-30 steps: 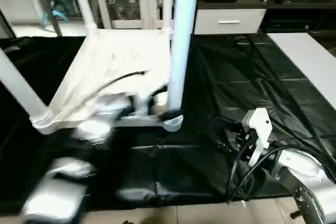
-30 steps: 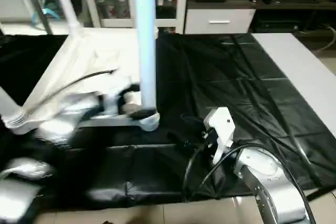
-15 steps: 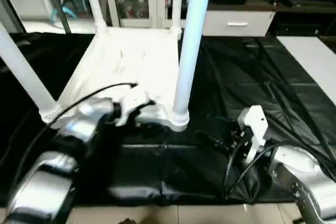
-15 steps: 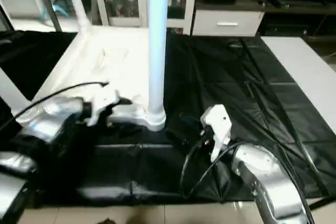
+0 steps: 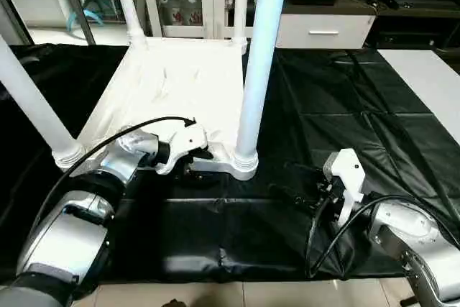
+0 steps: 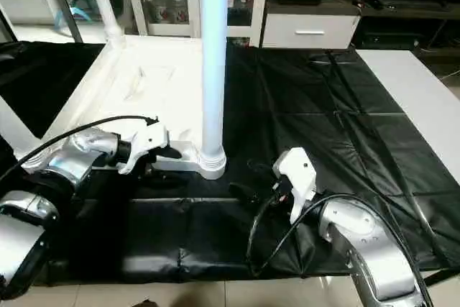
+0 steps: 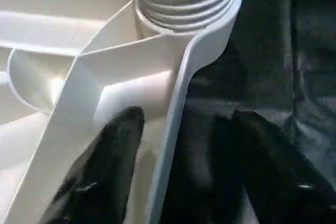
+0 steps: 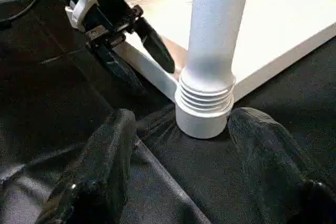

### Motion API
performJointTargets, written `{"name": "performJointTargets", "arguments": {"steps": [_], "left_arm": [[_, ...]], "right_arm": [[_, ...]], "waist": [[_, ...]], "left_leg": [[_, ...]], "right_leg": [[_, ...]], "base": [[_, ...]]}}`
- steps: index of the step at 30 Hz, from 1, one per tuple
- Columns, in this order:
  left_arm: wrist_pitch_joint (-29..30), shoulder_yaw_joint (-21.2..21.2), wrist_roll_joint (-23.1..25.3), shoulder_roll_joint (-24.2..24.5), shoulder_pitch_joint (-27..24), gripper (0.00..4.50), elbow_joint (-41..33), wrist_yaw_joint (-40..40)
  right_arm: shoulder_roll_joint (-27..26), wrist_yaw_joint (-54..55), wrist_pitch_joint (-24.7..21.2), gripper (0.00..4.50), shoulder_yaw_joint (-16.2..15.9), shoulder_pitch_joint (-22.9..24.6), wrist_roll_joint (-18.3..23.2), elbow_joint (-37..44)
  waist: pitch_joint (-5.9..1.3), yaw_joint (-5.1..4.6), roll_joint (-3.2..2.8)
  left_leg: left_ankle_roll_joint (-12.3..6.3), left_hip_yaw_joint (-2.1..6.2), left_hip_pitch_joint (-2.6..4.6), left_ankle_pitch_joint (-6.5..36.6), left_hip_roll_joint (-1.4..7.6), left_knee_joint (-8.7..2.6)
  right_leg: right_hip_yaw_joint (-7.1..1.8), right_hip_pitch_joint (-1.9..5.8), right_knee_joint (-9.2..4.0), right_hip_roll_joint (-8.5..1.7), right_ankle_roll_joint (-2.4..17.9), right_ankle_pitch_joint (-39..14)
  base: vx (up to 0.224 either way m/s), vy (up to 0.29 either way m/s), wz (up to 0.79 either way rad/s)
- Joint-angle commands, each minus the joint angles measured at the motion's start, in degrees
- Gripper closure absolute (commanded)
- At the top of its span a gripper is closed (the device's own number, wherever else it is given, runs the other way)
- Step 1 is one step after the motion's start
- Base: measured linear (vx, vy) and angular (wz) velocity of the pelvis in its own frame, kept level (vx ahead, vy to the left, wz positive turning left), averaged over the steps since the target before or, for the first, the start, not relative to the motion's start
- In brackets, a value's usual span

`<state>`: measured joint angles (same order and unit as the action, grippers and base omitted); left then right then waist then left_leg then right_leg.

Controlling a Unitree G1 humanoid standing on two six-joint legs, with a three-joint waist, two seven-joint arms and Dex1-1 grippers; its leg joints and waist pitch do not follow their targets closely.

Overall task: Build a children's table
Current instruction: Rotate table base

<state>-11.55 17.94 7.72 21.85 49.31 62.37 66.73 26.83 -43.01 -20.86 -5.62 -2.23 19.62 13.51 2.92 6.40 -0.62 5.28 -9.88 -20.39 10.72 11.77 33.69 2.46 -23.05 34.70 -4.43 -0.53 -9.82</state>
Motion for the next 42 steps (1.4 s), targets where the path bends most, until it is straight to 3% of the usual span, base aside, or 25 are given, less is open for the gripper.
{"name": "performJointTargets", "arguments": {"steps": [1,14,24,26,29,31,32,35,36,37,38,39,41,42], "left_arm": [[-1.1,0.6,0.9,0.1,1.5,1.93,0.6,-0.2],[-6.6,1.5,3.8,-1.4,3.9,2.96,5.4,-2.3],[-7.4,3.8,7.8,-0.6,4.0,3.67,7.3,-3.8],[-7.4,3.9,8.4,-0.4,4.0,3.7,7.6,-4.3],[-5.6,2.3,6.9,-0.3,3.6,4.08,7.2,-3.3],[-3.5,1.9,6.3,0.0,3.0,4.12,6.3,-2.2],[0.9,1.2,5.2,-0.1,1.2,4.22,3.7,-1.1],[3.2,0.7,4.5,-0.2,0.2,4.34,2.1,-0.6],[10.3,-1.9,1.7,-1.6,-4.7,4.37,-6.2,-3.8],[11.3,-2.2,1.5,-1.8,-5.5,4.41,-7.4,-4.5],[16.9,-3.6,0.5,-2.5,-9.3,4.45,-14.5,-7.9],[19.6,-3.7,1.0,-2.7,-11.4,4.48,-18.4,-9.5],[25.5,-2.6,4.6,-2.8,-16.7,4.49,-28.1,-12.3],[25.5,-2.6,4.6,-2.8,-16.7,4.49,-28.1,-12.3]], "right_arm": [[0.6,-0.2,-0.7,1.42,-0.3,0.2,-0.1,0.9],[1.5,-0.6,-0.9,1.42,-0.8,0.9,-0.2,1.8],[1.7,-0.7,-0.8,1.42,-0.9,1.0,-0.5,2.1],[1.6,-0.7,-0.8,1.42,-0.8,1.0,-0.4,2.1],[1.3,-0.5,-0.8,1.42,-0.7,0.9,-0.2,2.2],[1.1,-0.1,-0.9,1.42,-0.7,1.0,-0.2,2.3],[0.5,1.3,-1.2,1.42,-0.8,1.1,-0.8,2.0],[0.1,2.2,-1.5,1.42,-0.9,1.1,-1.3,1.9],[-1.7,5.8,-1.1,1.42,-1.0,0.9,-3.3,0.3],[-1.9,6.2,-1.0,1.42,-0.9,0.9,-3.6,0.1],[-2.7,8.4,-0.5,1.42,-0.9,0.5,-5.1,-1.3],[-2.9,8.7,-0.5,1.42,-0.6,0.4,-5.1,-1.7],[-3.3,9.9,-0.6,1.42,0.2,-0.1,-4.9,-2.5],[-3.3,9.9,-0.6,1.42,0.2,-0.1,-4.9,-2.5]], "waist": [[-3.72,0.02,0.05],[-3.69,0.05,0.05],[-3.63,-0.04,0.25],[-3.64,-0.07,0.2],[-3.62,-0.25,-0.09],[-3.63,-0.41,-0.2],[-3.64,-0.61,-0.25],[-3.61,-1.05,-0.22],[-3.45,-1.3,-0.14],[-3.26,-1.52,-0.06],[-3.58,-1.49,-0.2],[-3.49,-1.62,0.12],[-3.52,-1.81,-0.14],[-3.28,-2.11,-0.21]], "left_leg": [[-0.38,0.24,0.27,13.4,0.9,-4.07],[-0.89,0.24,0.2,12.9,0.89,-3.98],[-0.69,0.3,0.22,13.8,0.96,-4.13],[-0.73,0.33,0.2,13.5,0.94,-4.1],[-0.51,0.32,0.25,14.0,0.95,-4.15],[-0.28,0.38,0.25,14.5,0.92,-4.18],[0.06,0.43,0.22,14.1,1.1,-4.31],[-0.17,0.33,0.19,14.3,0.92,-4.2],[-0.04,0.39,0.05,14.2,1.22,-4.4],[-0.31,0.28,-0.18,14.3,0.92,-4.4],[-0.44,0.23,0.29,14.6,1.18,-4.25],[-0.72,0.16,0.1,14.1,1.18,-4.2],[-1.35,0.22,-0.06,13.7,1.29,-4.29],[-1.56,0.08,-0.05,14.5,1.04,-4.4]], "right_leg": [[-2.04,3.04,-3.95,-3.2,12.1,-10.9],[-2.03,3.12,-4.01,-3.21,12.2,-10.8],[-2.04,3.14,-4.18,-3.23,11.8,-11.9],[-2.05,3.11,-4.15,-3.27,11.7,-11.9],[-2.06,3.06,-4.16,-3.22,12.3,-11.3],[-2.04,3.12,-4.12,-3.22,12.6,-11.2],[-2.1,3.25,-3.82,-3.32,13.2,-10.0],[-2.06,3.24,-3.93,-3.24,13.6,-10.4],[-2.06,3.33,-3.7,-3.43,14.2,-10.5],[-1.95,3.17,-3.95,-3.21,14.0,-11.8],[-2.06,3.11,-4.07,-3.47,13.9,-13.4],[-2.12,3.07,-4.11,-3.39,14.1,-13.2],[-2.12,3.03,-4.14,-3.2,13.2,-13.6],[-1.98,2.73,-4.61,-2.86,12.2,-15.8]], "base": [[0.0,0.0,0.0],[0.0,0.0,0.0],[0.0,0.0,0.0],[0.0,0.0,0.0],[0.0,0.0,0.0],[0.0,0.0,0.0],[0.0,0.0,0.0],[0.0,0.0,0.0],[0.0,0.0,0.0],[0.0,0.0,0.0],[0.0,0.0,0.0],[0.0,0.0,0.0],[0.0,0.0,0.0],[0.0,0.0,0.0]]}}
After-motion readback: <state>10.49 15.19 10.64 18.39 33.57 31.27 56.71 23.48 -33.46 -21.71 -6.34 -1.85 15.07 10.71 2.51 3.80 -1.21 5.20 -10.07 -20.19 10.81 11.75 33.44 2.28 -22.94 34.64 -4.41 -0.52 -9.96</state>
